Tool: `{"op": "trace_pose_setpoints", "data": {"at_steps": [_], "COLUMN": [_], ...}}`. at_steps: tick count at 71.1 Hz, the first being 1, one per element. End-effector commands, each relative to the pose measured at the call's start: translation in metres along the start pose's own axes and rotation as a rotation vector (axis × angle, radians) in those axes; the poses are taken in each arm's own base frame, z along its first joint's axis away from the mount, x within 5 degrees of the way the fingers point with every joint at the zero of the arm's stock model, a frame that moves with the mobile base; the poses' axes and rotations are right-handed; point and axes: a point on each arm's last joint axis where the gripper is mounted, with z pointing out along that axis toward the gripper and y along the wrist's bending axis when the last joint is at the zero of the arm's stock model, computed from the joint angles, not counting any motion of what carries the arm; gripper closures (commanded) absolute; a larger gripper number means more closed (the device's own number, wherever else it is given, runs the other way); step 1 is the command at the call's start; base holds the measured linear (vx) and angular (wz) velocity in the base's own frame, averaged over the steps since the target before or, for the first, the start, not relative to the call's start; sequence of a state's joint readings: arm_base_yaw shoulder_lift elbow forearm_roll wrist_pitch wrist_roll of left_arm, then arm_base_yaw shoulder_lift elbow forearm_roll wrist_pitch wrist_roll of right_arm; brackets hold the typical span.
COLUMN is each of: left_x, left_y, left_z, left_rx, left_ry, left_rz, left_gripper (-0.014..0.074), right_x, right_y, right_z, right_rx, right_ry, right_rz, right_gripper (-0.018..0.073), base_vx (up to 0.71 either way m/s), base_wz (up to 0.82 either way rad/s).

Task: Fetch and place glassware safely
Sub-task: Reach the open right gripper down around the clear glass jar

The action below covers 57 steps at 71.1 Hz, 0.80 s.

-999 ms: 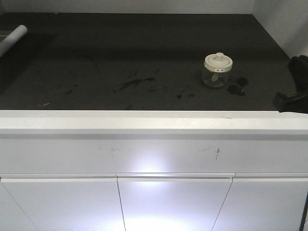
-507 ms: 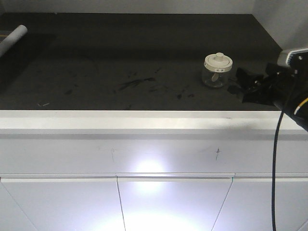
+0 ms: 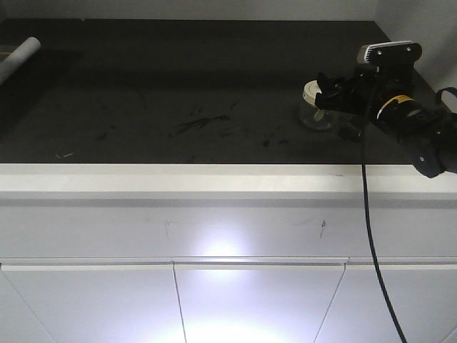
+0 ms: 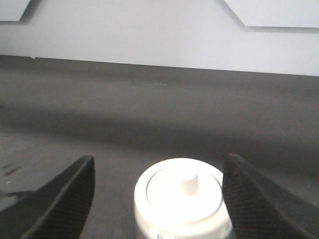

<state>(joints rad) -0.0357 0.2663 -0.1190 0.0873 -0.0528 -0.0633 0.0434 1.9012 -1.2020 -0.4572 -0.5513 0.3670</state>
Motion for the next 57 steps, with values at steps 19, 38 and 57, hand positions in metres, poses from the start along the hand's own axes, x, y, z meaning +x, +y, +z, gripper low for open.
{"op": "trace_pose_setpoints", "data": {"at_steps": [19, 38, 57], "left_x": [-0.016, -0.016, -0.015], "left_y": [0.0, 0.0, 0.0], "left_z": [0.0, 0.0, 0.0], "left_rx": [0.004, 0.004, 0.003], "left_ry": [-0.097, -0.096, -0.087], "left_rz": [-0.012, -0.012, -0.012], "left_gripper": [0.0603, 0.0603, 0.0603], "right_x": [-0.021, -0.005, -0.004], "right_y": [-0.01, -0.014, -0.015], "right_z": [0.05, 0.068, 0.068], "right_rx": [-0.02, -0.013, -0.01], "right_ry": [-0.17, -0.151, -0.145], "right_rz": [-0.031, -0.025, -0.025], "right_gripper": [0.0069, 0.0086, 0.0318], "base_vx": [0.0, 0.0, 0.0], "base_wz": [0.0, 0.0, 0.0]}}
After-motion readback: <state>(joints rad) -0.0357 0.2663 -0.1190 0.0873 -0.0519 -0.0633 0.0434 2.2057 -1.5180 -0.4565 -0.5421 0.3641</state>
